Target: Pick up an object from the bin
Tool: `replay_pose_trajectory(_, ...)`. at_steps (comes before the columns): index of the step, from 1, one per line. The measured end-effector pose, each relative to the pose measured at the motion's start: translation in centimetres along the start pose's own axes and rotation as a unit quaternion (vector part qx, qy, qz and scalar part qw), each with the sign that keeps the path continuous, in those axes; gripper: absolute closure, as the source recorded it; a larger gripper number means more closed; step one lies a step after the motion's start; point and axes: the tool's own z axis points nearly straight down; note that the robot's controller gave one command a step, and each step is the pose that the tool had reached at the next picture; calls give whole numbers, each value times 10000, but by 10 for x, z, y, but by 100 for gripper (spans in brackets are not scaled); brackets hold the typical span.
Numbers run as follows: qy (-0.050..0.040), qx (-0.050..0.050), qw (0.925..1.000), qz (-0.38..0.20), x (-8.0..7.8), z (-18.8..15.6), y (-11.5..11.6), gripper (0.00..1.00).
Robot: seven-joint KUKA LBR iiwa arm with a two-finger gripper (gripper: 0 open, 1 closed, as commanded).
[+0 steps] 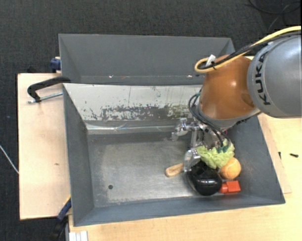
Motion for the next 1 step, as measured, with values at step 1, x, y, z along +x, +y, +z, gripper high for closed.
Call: replay_pose_trajectory(1,-12,-23,9952,-979,29,-7,-49,0)
